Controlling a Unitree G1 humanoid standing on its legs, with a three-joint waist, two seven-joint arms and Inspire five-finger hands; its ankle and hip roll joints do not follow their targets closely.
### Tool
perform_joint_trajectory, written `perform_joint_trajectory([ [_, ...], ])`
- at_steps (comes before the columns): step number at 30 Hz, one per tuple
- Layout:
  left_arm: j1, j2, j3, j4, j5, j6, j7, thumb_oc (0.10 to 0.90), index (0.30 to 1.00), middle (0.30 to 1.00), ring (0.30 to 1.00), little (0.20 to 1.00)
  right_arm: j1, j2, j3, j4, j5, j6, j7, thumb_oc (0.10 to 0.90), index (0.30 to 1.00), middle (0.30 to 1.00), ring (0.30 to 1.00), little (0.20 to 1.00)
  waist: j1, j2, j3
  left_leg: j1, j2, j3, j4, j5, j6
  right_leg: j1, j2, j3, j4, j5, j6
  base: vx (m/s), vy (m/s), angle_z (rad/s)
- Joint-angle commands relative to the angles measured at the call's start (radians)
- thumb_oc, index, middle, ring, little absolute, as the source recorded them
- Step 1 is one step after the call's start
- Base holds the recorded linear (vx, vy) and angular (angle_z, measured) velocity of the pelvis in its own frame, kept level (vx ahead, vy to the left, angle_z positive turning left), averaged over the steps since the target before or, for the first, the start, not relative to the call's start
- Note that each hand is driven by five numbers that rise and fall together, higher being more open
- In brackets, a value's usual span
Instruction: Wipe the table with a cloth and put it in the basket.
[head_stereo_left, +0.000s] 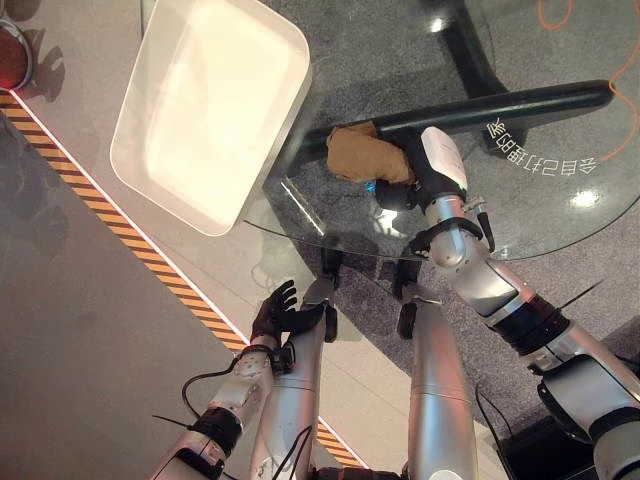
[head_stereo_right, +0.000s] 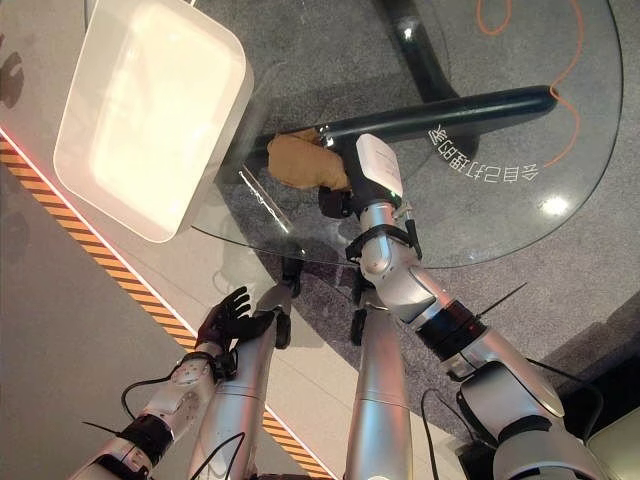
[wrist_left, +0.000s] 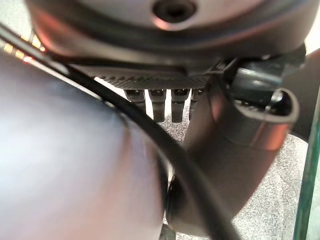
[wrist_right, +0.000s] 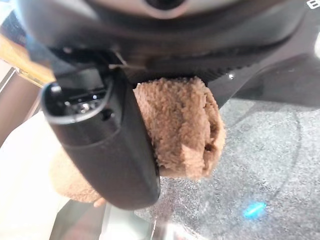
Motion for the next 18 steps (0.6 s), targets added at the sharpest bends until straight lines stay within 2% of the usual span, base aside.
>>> perform_joint_trajectory([
  [1, 0.129, -0.018, -0.047, 0.058, 0.025, 0.024, 0.001, 0.800, 0.900, 0.900, 0.900, 0.900, -0.033, -0.024, 0.025, -0.195, -0.035, -0.058, 0.047, 0.100, 0.300, 0.300, 0.300, 0.200, 0.017, 0.012, 0.002, -0.001, -0.037, 0.048, 0.029, -0.077, 0.033, -0.023, 0.051, -0.027, -0.125, 0.111, 0.018, 0.00, 0.000, 0.00],
  [5, 0.126, -0.015, -0.046, 0.055, 0.024, 0.024, 0.000, 0.800, 0.900, 0.900, 0.900, 0.900, -0.027, -0.024, 0.044, -0.216, -0.032, -0.048, 0.078, 0.100, 0.300, 0.300, 0.300, 0.200, 0.017, 0.013, 0.002, -0.002, -0.038, 0.049, 0.027, -0.076, 0.034, -0.023, 0.051, -0.027, -0.129, 0.110, 0.017, 0.00, 0.000, 0.00],
  [9, 0.117, -0.016, -0.042, 0.070, 0.021, 0.020, -0.008, 0.800, 0.900, 0.900, 0.900, 0.900, -0.024, -0.019, 0.054, -0.219, -0.035, -0.046, 0.060, 0.100, 0.300, 0.300, 0.300, 0.200, 0.016, 0.012, 0.002, -0.003, -0.036, 0.052, 0.027, -0.075, 0.034, -0.023, 0.050, -0.027, -0.128, 0.109, 0.016, 0.00, 0.000, 0.00],
  [13, 0.110, -0.026, -0.036, 0.098, 0.030, 0.005, -0.017, 0.800, 0.900, 0.900, 0.900, 0.900, -0.035, -0.014, 0.052, -0.195, -0.038, -0.065, 0.034, 0.100, 0.300, 0.300, 0.300, 0.200, 0.018, 0.010, 0.002, -0.001, -0.037, 0.050, 0.024, -0.074, 0.034, -0.021, 0.052, -0.027, -0.133, 0.111, 0.016, 0.00, 0.000, 0.00],
  [18, 0.108, -0.026, -0.040, 0.105, 0.032, 0.001, -0.011, 0.800, 0.900, 0.900, 0.900, 0.900, -0.051, -0.022, 0.059, -0.215, -0.038, -0.082, 0.075, 0.100, 0.300, 0.300, 0.300, 0.200, 0.018, 0.005, 0.002, 0.002, -0.036, 0.049, 0.017, -0.072, 0.035, -0.018, 0.052, -0.029, -0.139, 0.114, 0.018, 0.00, 0.000, 0.00],
])
